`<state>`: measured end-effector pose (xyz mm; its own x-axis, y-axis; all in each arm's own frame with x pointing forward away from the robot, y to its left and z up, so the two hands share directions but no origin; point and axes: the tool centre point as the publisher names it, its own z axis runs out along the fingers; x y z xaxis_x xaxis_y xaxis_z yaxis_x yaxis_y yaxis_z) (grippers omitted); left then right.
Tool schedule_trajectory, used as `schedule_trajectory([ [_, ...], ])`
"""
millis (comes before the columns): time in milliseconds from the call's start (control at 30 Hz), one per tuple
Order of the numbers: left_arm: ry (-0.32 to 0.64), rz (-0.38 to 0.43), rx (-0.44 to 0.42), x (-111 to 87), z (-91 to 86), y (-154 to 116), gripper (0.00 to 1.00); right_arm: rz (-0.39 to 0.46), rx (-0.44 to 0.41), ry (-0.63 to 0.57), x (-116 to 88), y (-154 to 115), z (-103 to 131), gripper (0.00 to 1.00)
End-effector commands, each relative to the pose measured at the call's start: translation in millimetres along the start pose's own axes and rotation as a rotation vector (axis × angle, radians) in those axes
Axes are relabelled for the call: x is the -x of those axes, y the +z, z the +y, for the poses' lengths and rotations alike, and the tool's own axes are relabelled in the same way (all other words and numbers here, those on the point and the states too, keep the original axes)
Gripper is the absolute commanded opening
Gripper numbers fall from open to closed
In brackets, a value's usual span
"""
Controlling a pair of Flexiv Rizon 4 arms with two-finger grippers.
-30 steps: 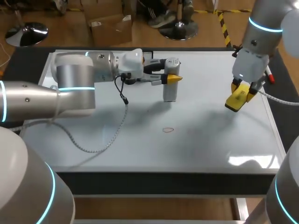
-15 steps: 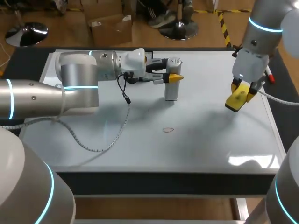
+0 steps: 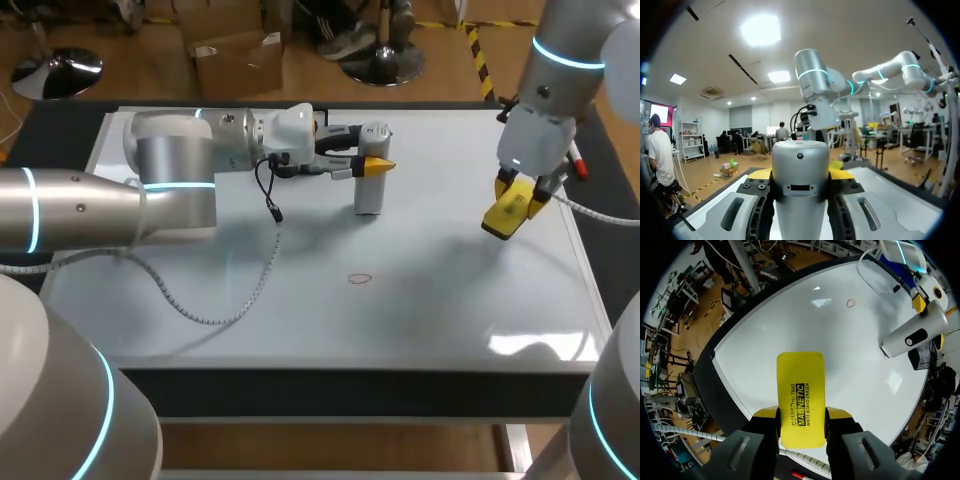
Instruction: Pick up the inspection probe, press it on each red-marked spot on the whiteboard one by one, put down the probe, pick up the eraser, and wipe off all the red marks.
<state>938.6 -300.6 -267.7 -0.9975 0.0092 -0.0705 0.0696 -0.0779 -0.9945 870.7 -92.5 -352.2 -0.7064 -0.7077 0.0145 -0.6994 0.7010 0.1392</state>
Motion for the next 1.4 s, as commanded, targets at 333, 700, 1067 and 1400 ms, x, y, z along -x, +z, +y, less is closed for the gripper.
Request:
schedule_trajectory([
  [333, -0.009, 0.0, 0.024, 1.2, 5.0, -3.6, 0.0, 0.003, -0.002, -0.002, 0.1, -0.5, -0.8, 0.0],
  [700, -0.004, -0.008, 0.021, 2.8, 0.8, -5.9, 0.0, 0.003, -0.002, -0.002, 0.1, -0.5, -0.8, 0.0],
  [1067, -0.014, -0.047, 0.043, 8.0, -23.6, -9.8, 0.0, 0.003, -0.002, -0.002, 0.1, -0.5, -0.8, 0.0],
  [1400, -0.039, -0.091, 0.062, 10.9, -53.4, -17.4, 0.0, 0.003, -0.002, -0.002, 0.1, -0.5, -0.8, 0.0],
])
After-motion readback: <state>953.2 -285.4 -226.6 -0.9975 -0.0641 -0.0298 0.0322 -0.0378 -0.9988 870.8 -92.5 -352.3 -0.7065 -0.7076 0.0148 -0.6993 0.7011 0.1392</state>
